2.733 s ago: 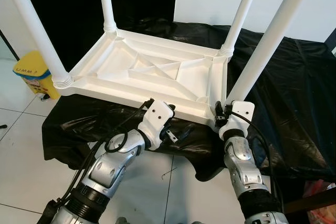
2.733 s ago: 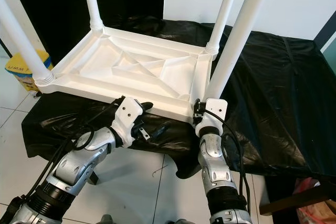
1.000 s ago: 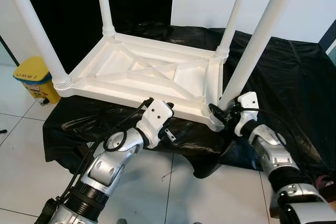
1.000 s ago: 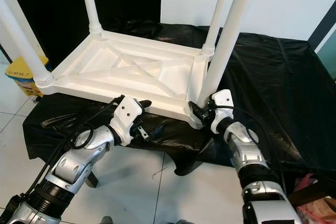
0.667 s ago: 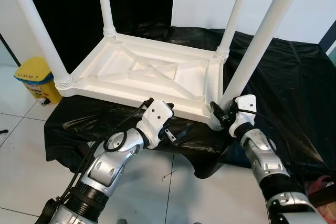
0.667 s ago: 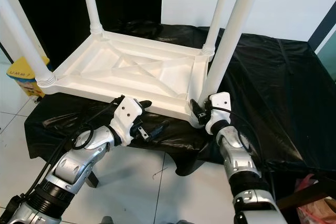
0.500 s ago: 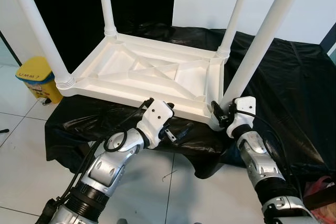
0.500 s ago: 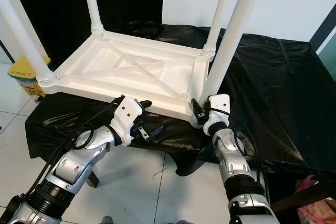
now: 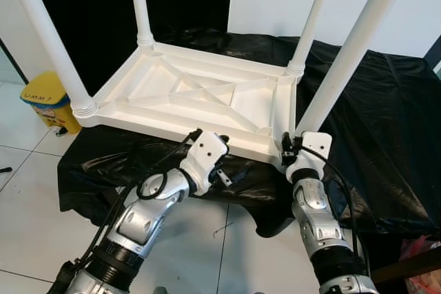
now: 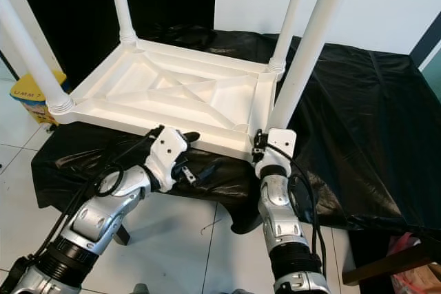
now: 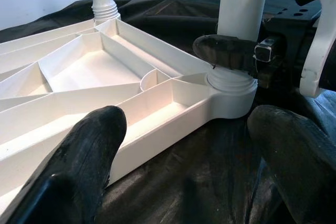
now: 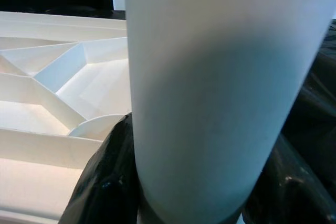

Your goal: Building children table

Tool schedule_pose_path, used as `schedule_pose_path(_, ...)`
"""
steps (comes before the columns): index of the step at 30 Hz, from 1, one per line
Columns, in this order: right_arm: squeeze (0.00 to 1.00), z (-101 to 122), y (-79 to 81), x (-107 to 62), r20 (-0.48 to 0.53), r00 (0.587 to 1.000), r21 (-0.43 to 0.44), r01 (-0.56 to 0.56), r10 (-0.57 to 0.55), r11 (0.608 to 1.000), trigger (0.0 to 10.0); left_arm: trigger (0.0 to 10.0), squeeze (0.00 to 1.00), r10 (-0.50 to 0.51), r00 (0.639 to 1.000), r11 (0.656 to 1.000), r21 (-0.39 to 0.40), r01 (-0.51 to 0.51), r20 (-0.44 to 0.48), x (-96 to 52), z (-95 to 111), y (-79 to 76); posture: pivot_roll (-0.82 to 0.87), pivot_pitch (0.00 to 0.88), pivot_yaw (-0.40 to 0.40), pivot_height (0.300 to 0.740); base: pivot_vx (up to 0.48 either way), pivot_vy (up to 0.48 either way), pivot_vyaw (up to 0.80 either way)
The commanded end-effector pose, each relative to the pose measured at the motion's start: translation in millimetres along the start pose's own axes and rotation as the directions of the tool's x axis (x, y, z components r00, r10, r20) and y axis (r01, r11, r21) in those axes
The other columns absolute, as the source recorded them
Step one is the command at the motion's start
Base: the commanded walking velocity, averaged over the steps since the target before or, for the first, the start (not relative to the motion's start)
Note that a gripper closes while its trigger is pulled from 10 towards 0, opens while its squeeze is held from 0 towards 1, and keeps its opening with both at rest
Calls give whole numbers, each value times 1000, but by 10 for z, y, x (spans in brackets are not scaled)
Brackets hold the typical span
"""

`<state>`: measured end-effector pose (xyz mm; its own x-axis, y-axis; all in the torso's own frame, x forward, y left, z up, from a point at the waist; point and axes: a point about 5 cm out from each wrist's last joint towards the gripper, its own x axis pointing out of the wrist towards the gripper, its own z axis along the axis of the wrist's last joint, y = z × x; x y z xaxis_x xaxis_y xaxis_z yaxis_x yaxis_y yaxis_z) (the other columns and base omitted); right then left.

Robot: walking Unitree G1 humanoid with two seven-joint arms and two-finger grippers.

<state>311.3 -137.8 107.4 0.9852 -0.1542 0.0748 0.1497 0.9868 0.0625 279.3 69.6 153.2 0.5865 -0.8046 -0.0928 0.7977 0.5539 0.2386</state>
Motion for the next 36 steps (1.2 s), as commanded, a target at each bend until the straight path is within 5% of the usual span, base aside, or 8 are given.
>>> schedule_pose_path(1, 0, -169, -100, -67, -82, 995, -43, 53, -57, 998, 10000, 10000, 0, -52, 999, 999, 13, 52, -4, 18, -2, -44, 37, 39, -95, 740, 0, 0, 0)
schedule_pose_path(5, 0, -155, -90, -65, -79, 995, -56, 54, -58, 997, 10000, 10000, 0, -51, 999, 999, 15, 51, -4, 16, -3, -39, 38, 38, -96, 740, 0, 0, 0)
schedule_pose_path(6, 184, -145, -80, -62, -75, 996, -61, 46, -50, 997, 10000, 10000, 0, -48, 999, 999, 17, 48, -5, 12, -6, -38, 39, 36, -97, 740, 0, 0, 0)
schedule_pose_path(7, 184, -145, -80, -62, -75, 996, -61, 46, -50, 997, 10000, 10000, 0, -48, 999, 999, 17, 48, -5, 12, -6, -38, 39, 36, -97, 740, 0, 0, 0)
schedule_pose_path(8, 1000, -127, -71, -59, -68, 997, -55, 25, -29, 998, 10000, 10000, 0, -45, 999, 999, 18, 45, -6, 9, -9, -38, 39, 33, -99, 740, 0, 0, 0)
schedule_pose_path(21, 1000, 2, -207, -85, 15, 981, -39, -194, 195, 980, 10000, 10000, 0, -41, 999, 999, 27, 41, -4, 8, -9, -36, 32, 22, -97, 740, 0, 0, 0)
schedule_pose_path(22, 0, 8, -256, -85, 12, 964, -43, -264, 265, 963, 10000, 10000, 0, -41, 999, 999, 29, 41, -4, 8, -9, -34, 28, 14, -94, 740, 0, 0, 0)
schedule_pose_path(36, 0, 99, -345, 112, -47, 820, -160, -570, 571, 806, 10000, 10000, 0, -61, 998, 998, 2, 61, 12, 37, 33, 45, -1, 42, -95, 740, 0, 0, 0)
